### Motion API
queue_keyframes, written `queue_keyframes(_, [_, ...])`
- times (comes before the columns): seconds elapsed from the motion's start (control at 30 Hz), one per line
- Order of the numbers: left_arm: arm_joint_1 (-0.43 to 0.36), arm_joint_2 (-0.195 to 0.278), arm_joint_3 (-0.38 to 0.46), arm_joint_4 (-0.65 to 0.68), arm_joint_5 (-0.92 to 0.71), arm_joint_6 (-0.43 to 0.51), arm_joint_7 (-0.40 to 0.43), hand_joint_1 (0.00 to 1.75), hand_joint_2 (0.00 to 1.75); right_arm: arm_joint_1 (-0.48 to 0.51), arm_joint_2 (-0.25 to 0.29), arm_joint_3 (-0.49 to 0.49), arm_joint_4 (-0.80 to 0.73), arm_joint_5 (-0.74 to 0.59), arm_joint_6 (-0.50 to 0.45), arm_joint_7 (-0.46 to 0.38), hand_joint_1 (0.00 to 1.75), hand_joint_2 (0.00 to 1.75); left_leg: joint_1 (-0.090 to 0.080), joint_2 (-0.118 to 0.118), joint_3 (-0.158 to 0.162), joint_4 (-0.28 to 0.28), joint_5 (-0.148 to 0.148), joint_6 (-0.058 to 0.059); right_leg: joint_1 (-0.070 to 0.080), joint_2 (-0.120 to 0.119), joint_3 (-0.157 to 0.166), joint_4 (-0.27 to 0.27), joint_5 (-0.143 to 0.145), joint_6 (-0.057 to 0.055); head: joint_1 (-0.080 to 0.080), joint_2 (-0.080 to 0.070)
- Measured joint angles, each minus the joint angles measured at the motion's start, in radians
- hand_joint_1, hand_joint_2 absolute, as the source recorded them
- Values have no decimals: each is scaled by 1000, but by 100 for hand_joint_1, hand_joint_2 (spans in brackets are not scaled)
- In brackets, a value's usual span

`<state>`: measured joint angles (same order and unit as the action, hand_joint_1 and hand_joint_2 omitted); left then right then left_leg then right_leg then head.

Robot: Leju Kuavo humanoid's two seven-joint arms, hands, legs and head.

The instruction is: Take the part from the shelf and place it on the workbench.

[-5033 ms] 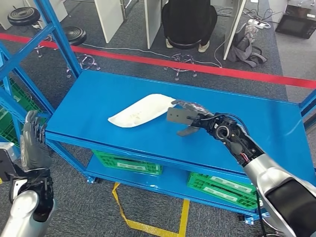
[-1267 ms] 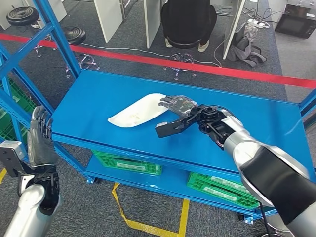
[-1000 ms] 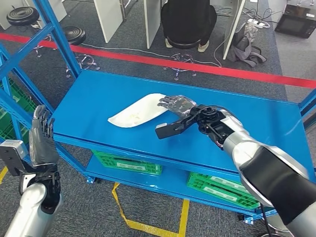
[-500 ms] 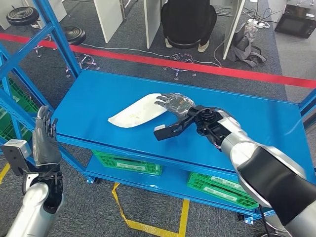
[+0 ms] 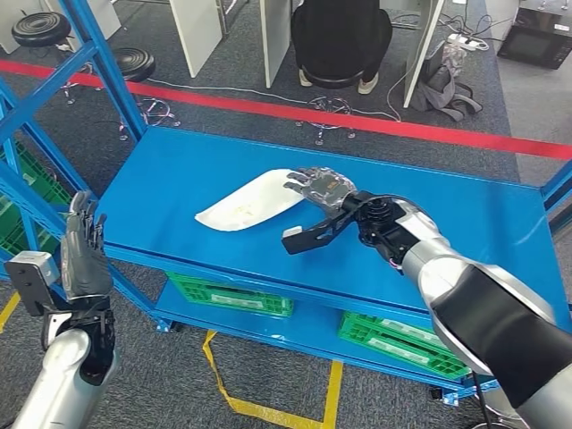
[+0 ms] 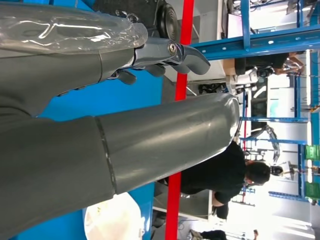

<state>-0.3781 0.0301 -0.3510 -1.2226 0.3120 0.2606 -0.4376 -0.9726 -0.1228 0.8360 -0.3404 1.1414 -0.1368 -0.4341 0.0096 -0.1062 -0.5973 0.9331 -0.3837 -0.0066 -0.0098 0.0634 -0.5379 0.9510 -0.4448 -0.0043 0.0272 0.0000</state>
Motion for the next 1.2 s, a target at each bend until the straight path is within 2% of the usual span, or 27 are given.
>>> queue_keyframes(0.6, [1,0,0,3,-4,2,2,0,0,0,0,-2,12,-3,5,0,0,175,0,0,0,0,0,0,0,0,0,0,0,0,0,0])
queue_keyframes(0.73, [1,0,0,3,-4,2,3,0,0,0,0,-3,13,0,2,-1,170,175,0,0,0,0,0,0,0,0,0,0,0,0,0,0])
queue_keyframes(0.77, [1,0,-1,3,-4,2,3,0,0,0,0,-4,13,2,2,0,175,175,0,0,0,0,0,0,0,0,0,0,0,0,0,0])
queue_keyframes(1.2, [1,-6,-7,17,0,-3,-5,0,0,0,0,-28,16,-8,-17,7,175,175,0,0,0,1,0,0,0,0,0,0,0,0,0,0])
